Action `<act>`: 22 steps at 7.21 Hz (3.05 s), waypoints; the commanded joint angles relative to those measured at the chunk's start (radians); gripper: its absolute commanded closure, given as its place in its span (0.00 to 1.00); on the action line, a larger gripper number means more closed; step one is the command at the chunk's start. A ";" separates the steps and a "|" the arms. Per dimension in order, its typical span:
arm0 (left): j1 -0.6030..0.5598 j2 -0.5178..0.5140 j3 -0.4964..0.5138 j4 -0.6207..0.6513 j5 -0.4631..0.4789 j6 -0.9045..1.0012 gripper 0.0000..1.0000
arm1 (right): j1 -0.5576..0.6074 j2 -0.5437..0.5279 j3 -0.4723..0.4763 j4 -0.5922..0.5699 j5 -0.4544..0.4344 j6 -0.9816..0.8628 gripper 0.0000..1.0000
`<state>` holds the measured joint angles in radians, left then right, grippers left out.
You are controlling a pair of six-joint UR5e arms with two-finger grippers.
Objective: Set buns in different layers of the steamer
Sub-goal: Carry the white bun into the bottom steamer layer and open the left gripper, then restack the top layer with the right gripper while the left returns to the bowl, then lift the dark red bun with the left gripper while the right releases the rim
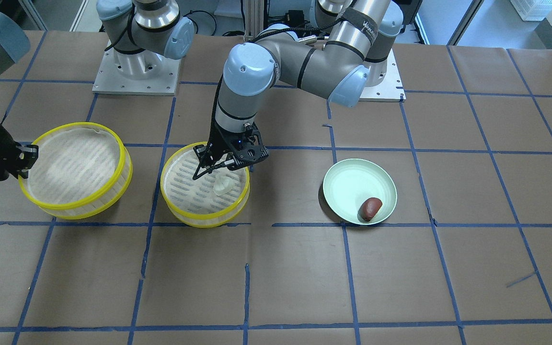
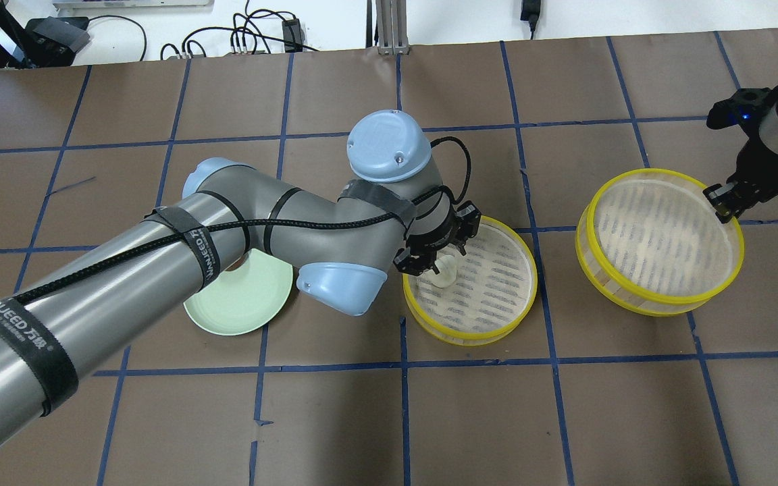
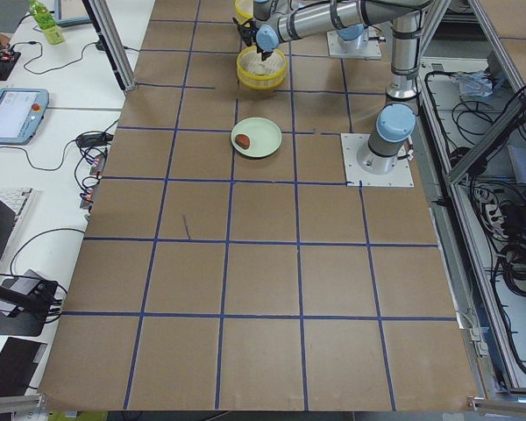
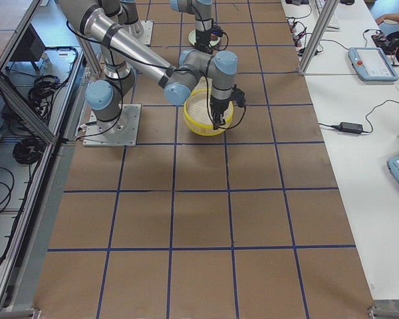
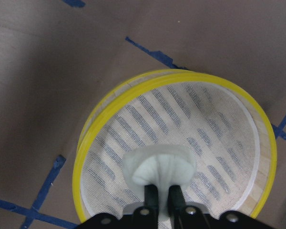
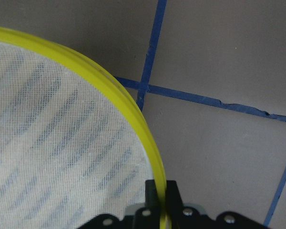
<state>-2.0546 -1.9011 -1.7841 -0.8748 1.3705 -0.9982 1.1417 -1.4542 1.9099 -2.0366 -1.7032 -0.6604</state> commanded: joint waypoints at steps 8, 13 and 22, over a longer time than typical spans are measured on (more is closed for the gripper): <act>0.597 0.040 -0.106 -0.148 0.156 0.937 0.00 | 0.523 0.031 0.001 -0.008 0.014 0.525 0.95; 0.605 -0.018 -0.129 -0.136 0.231 0.928 0.00 | 0.555 0.052 0.005 -0.002 -0.001 0.550 0.93; 0.594 0.078 -0.124 -0.145 0.225 0.885 0.98 | 0.550 0.038 0.041 0.013 -0.067 0.542 0.91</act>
<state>-1.4557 -1.8750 -1.9102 -1.0082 1.5953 -0.0907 1.6949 -1.4130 1.9447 -2.0248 -1.7508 -0.1146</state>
